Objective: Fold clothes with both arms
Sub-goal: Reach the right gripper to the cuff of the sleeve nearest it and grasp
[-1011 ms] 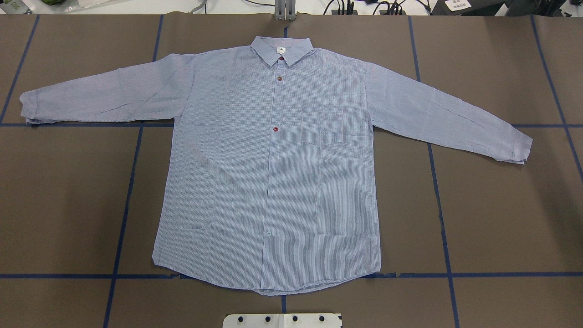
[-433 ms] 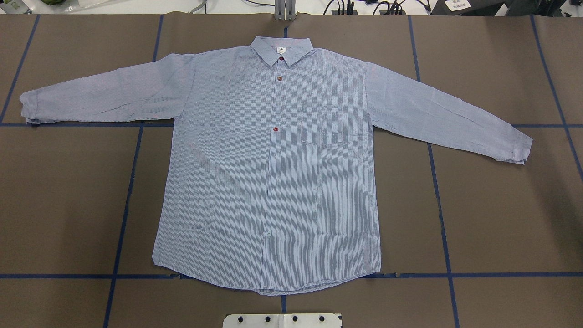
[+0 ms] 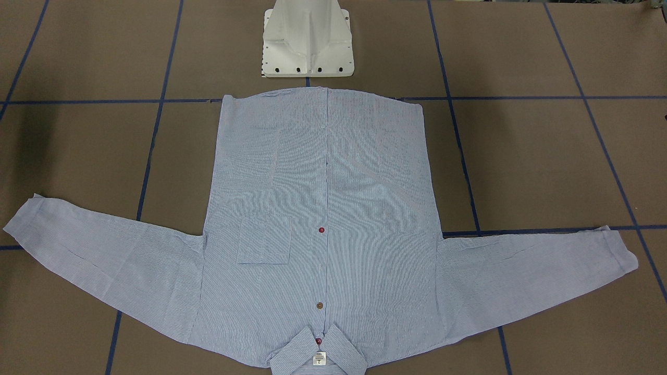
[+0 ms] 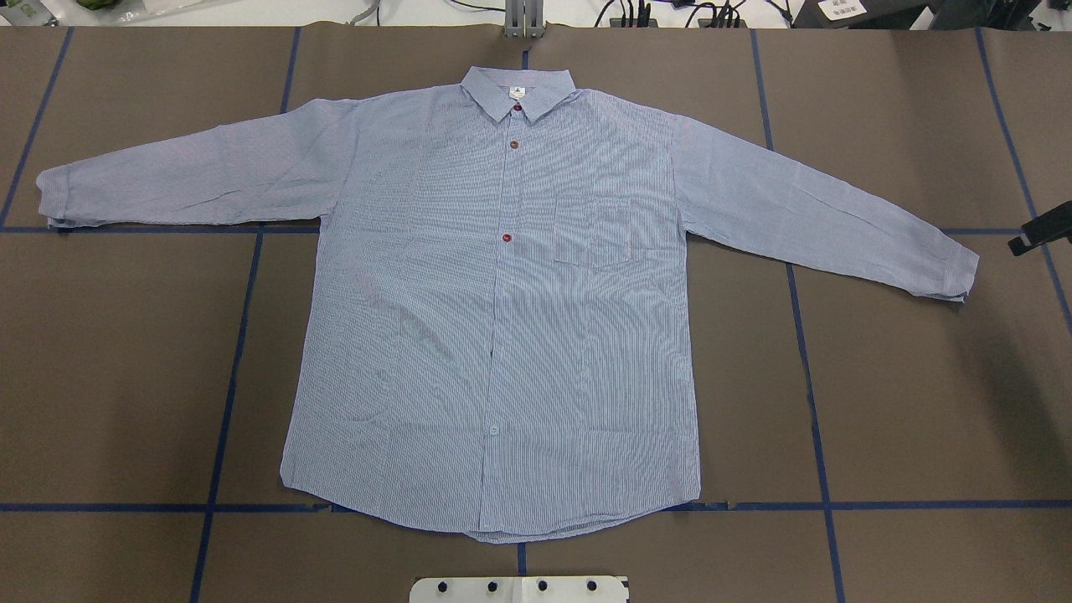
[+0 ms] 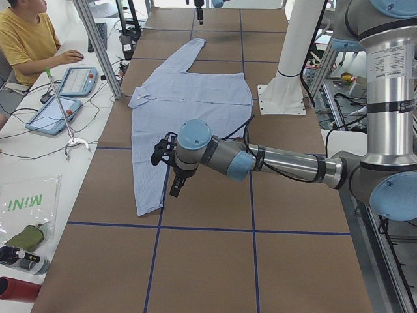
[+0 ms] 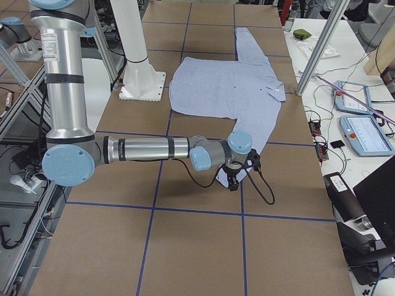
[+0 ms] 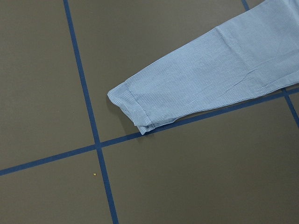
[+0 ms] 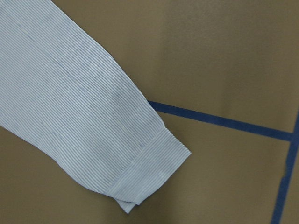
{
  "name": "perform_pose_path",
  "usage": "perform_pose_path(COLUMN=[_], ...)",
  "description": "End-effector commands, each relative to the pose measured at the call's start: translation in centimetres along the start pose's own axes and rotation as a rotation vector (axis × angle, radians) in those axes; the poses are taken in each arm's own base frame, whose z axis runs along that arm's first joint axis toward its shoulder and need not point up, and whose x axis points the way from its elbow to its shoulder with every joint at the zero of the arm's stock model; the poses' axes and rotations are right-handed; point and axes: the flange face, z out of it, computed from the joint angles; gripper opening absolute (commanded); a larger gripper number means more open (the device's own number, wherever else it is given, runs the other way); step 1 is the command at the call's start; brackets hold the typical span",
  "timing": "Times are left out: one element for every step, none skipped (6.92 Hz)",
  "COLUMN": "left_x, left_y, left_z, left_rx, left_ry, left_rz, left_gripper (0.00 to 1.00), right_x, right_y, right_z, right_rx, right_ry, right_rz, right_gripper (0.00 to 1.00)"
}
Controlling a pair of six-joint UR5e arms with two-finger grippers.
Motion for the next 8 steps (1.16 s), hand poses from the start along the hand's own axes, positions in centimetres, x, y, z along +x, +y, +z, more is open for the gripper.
perform_pose_path(left_x=[-0.2,-0.5,-0.5,-0.5,-0.4,-0.3,-0.2,-0.1], left_y=[0.1,0.1,0.1,0.2,0.1,0.0,0.0,0.0], left_z=[0.3,0.6,0.6,0.6,0.6,0.5,0.4,0.3], left_rx=[-0.009,-0.013,-0.013,-0.014,-0.011,-0.009,-0.007,-0.006], left_ry=[0.000,0.001,0.001,0.001,0.001,0.001,0.002,0.002], left_rz=[-0.008,-0.012,-0.011,-0.012,-0.009,-0.006,-0.006,-0.003], left_gripper=[1.00,1.00,1.00,1.00,1.00,1.00,1.00,1.00], right_x=[-2.2,-3.7,-4.6,-5.0,-4.2,-3.6,-3.1,-3.2], right_y=[0.6,0.8,0.8,1.1,1.9,2.7,3.3,3.2], right_z=[4.7,6.2,7.5,8.4,8.7,9.0,9.1,9.0], right_rx=[0.028,0.067,0.089,0.083,0.073,0.064,0.059,0.063], right_ry=[-0.032,-0.007,0.029,0.043,0.050,0.058,0.063,0.060], right_rz=[0.280,0.391,0.500,0.527,0.537,0.548,0.554,0.599], right_gripper=[0.98,0.92,0.87,0.85,0.82,0.80,0.71,0.26])
